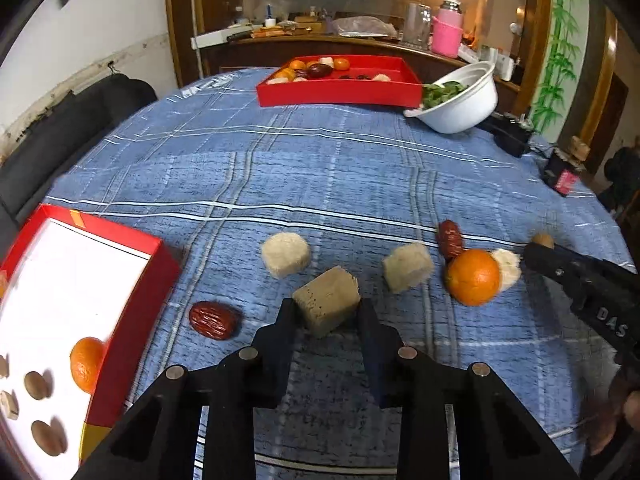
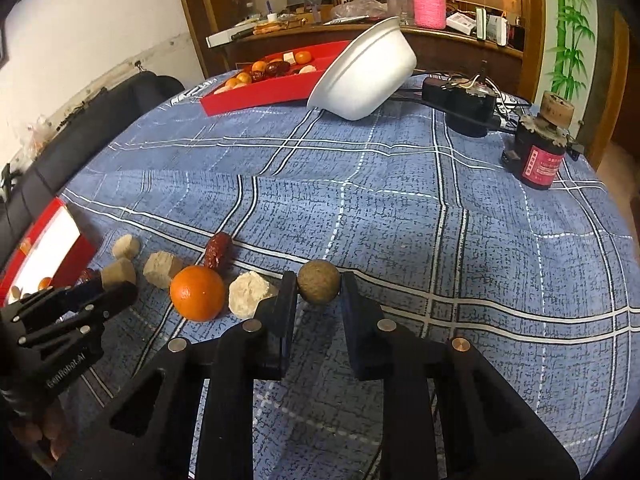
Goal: Organize fruits
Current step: 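Grasp a brown nut with the right tool while the left tool grasps a pastry, then carry the nut and pastry over the red tray with both tools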
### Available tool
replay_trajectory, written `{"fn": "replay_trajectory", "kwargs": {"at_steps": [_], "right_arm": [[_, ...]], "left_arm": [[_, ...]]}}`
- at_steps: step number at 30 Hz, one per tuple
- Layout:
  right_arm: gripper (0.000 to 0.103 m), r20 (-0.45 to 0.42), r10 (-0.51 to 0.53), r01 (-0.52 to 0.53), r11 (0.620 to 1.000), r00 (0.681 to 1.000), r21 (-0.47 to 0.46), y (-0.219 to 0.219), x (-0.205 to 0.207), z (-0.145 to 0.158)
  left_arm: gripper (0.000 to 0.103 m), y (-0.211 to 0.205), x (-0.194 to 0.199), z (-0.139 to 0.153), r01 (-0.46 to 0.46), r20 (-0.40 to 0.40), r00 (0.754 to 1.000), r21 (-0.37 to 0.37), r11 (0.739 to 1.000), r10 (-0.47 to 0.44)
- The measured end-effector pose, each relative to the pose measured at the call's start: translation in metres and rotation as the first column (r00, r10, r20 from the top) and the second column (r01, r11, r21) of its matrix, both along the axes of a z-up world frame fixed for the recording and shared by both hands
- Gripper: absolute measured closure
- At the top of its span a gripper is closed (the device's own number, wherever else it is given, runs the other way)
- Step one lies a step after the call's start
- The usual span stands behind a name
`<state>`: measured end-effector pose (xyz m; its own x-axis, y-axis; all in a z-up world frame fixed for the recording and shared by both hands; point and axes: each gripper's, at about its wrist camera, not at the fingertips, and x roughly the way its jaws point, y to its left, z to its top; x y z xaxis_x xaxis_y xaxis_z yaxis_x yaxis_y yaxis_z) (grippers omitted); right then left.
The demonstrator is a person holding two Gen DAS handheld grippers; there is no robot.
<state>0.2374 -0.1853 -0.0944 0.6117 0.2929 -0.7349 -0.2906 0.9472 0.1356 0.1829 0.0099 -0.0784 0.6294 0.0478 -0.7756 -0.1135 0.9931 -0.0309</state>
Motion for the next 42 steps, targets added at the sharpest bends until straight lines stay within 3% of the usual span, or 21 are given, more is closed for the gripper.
{"fn": "replay_trajectory", "kwargs": {"at_steps": [6, 20, 42], "right_arm": [[0.083, 0.03, 0.0, 0.0, 1.0, 1.0, -0.011, -0.004, -0.015, 0.011], [0.083, 0.086, -0.022, 0.028, 0.997, 0.996, -0.066, 0.005, -0.112, 0.038], [0.083, 0.145, 0.016, 0.005, 0.989, 0.989, -0.146, 0.047, -0.162, 0.05]], "left_arm": [[0.073, -0.004, -0.029, 0.018, 0.03, 0.043, 0.999, -0.013, 0.999, -0.03], [0.073, -0.011, -0.12, 0.035, 0.091, 0.087, 0.992, -0.031, 0.995, -0.088], [0.073, 0.022, -0.171, 0.047, 0.023, 0.128, 0.992, -0.042, 0.999, -0.017]]}}
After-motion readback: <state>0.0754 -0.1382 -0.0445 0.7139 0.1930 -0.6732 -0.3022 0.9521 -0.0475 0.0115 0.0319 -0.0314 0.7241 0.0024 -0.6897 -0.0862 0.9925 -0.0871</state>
